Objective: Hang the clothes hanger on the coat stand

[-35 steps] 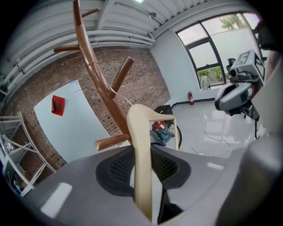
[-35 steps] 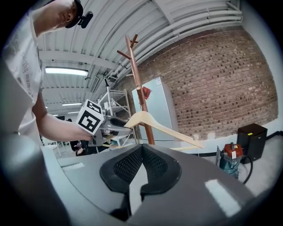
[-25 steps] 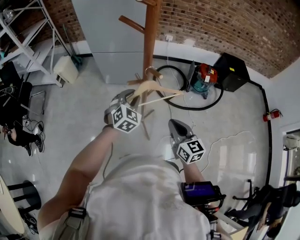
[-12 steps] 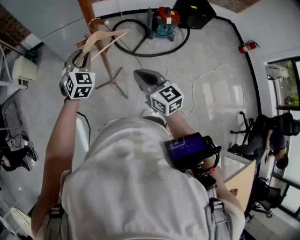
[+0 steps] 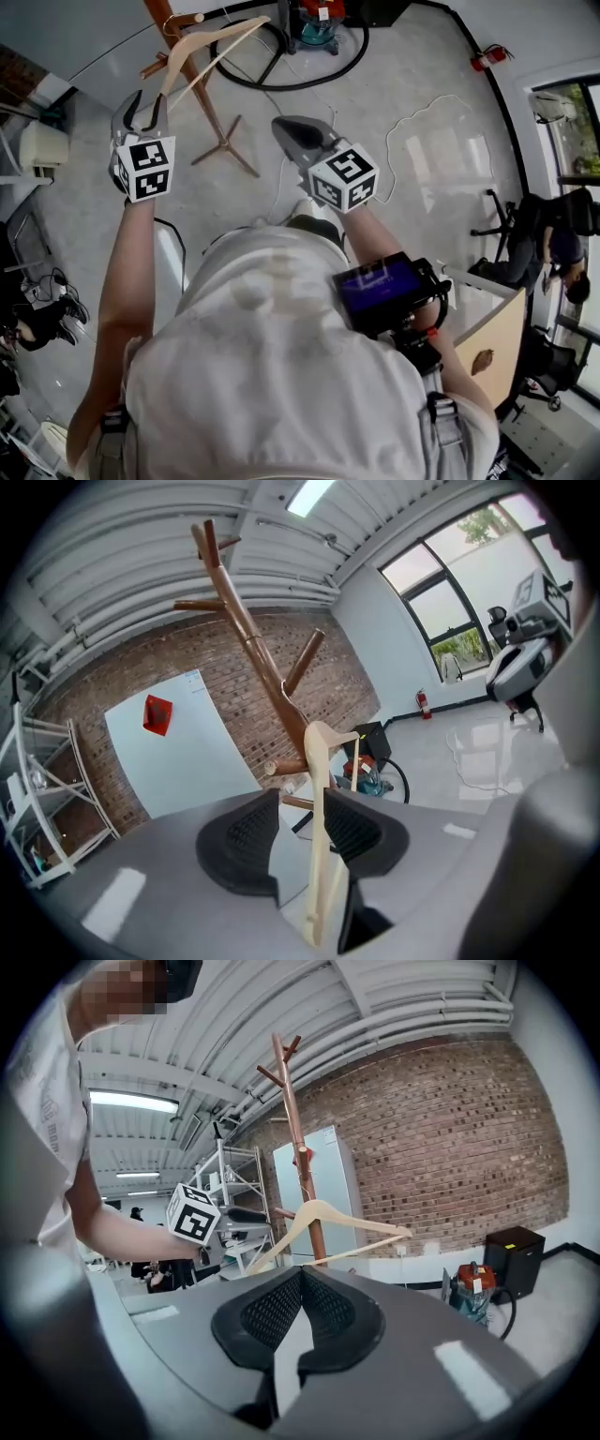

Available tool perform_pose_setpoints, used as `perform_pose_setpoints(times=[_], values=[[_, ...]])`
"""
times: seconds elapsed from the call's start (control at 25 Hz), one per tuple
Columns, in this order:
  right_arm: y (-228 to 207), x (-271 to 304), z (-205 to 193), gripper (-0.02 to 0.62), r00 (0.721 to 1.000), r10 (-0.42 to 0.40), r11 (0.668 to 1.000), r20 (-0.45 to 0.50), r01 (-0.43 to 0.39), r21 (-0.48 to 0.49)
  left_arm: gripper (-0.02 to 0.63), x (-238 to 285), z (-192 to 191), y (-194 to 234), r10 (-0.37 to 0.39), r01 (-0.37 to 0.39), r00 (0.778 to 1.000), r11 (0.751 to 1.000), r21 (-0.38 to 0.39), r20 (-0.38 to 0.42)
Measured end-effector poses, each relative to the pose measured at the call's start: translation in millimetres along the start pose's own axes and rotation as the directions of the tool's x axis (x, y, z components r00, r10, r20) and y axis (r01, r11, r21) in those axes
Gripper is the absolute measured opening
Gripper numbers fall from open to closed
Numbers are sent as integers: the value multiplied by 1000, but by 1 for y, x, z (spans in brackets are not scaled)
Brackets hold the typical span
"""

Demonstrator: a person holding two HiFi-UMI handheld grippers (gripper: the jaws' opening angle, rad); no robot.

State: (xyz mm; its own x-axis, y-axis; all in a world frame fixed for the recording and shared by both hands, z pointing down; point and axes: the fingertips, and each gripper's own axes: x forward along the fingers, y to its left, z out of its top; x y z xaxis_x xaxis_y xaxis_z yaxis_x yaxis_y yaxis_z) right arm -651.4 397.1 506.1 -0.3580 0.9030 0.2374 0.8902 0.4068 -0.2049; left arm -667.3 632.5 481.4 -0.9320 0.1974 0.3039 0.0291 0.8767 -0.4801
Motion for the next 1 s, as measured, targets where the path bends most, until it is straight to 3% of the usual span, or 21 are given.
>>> perform_pose_setpoints(times=[0.16,0.28,0.4,0.56,0.72,1.0], values=[[-6,-12,-13,14,1000,-13,1000,1,13,25,139,-22,2,-22,-63,67,997,994,-82,45],[-3,-11,-14,14,1000,-5,999,6,5,40,93,-41,-8,-37,-134,146,988,973,-181,80],[2,-12,-14,14,1000,13,999,16,-14,52,32,-63,-22,-63,-209,237,971,920,-313,120],[13,-24,-20,14,998,62,998,11,-62,28,4,-94,-34,-114,-300,332,943,830,-447,144],[24,-37,-24,14,995,98,995,13,-98,1,2,-112,-40,-154,-377,402,913,779,-481,152],[35,-61,-41,14,995,98,994,21,-99,48,2,-135,-42,-181,-417,433,897,756,-491,148]])
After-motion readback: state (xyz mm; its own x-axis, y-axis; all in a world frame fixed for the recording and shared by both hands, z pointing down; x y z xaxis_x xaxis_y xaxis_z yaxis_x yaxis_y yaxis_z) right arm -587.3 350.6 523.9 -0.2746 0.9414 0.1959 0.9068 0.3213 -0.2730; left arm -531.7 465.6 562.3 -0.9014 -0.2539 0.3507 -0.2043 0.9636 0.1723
